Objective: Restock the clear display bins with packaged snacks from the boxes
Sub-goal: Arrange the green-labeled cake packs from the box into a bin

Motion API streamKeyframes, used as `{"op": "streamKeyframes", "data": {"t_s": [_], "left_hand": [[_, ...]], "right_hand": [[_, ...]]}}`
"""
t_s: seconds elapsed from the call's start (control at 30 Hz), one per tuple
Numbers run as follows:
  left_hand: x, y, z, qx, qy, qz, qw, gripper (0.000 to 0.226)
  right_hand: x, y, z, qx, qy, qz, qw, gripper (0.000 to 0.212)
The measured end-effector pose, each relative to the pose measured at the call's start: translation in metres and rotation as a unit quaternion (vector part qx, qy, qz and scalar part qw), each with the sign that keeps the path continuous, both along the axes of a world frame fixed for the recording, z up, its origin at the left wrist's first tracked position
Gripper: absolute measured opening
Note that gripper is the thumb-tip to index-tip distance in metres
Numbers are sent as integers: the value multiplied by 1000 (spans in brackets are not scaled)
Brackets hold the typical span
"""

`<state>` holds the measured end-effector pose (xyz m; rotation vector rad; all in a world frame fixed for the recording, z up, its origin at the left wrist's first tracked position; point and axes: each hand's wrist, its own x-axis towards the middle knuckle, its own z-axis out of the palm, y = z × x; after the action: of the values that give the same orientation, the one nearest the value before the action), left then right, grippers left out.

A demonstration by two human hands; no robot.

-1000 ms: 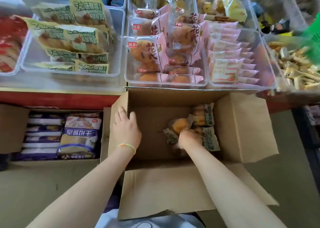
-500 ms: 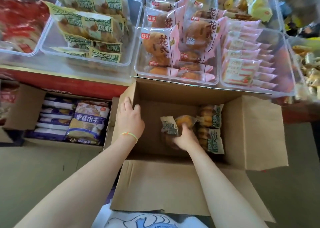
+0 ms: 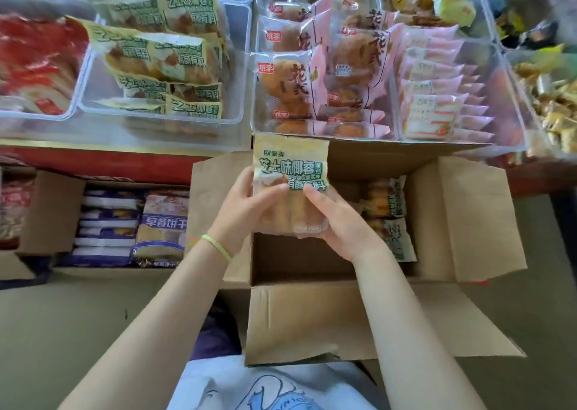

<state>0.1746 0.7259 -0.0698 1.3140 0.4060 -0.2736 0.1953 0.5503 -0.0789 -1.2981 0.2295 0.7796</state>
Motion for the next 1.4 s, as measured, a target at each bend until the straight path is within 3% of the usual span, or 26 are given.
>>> {"op": "streamKeyframes", "data": {"t_s": [0.2,0.33,0.5,0.63,0.67,0.77,0.83,1.0,1.23,1.4], "left_hand": [[13,80,22,-30,-2,112,993,26],[21,141,27,5,4,182,983,17],[55,224,21,35,39,196,979,13],[100,279,28,44,-44,178,982,16],[111,289,30,84,-58,169,980,11],[144,318,21,311,-43,98,944,25],[158,327,14,379,-3,38,924,22],[173,330,-19,324,91,-15,941,32],[199,323,-22,304,50,54,950,18],[204,336,-20,337,44,9,941,21]], "right_hand": [[5,116,24,-18,-54,-107,993,26],[18,192,28,-98,-112,-156,976,18],[50,266,40,-171,-169,-132,962,15],[93,304,45,-224,-214,-100,945,32],[106,311,45,-244,-230,-91,938,37],[143,326,37,-326,-238,-45,914,41],[155,334,28,-354,-213,-10,911,41],[159,351,10,-253,-28,15,967,53],[189,369,2,-274,-138,-32,951,44],[200,363,8,-368,-187,16,911,45]]}}
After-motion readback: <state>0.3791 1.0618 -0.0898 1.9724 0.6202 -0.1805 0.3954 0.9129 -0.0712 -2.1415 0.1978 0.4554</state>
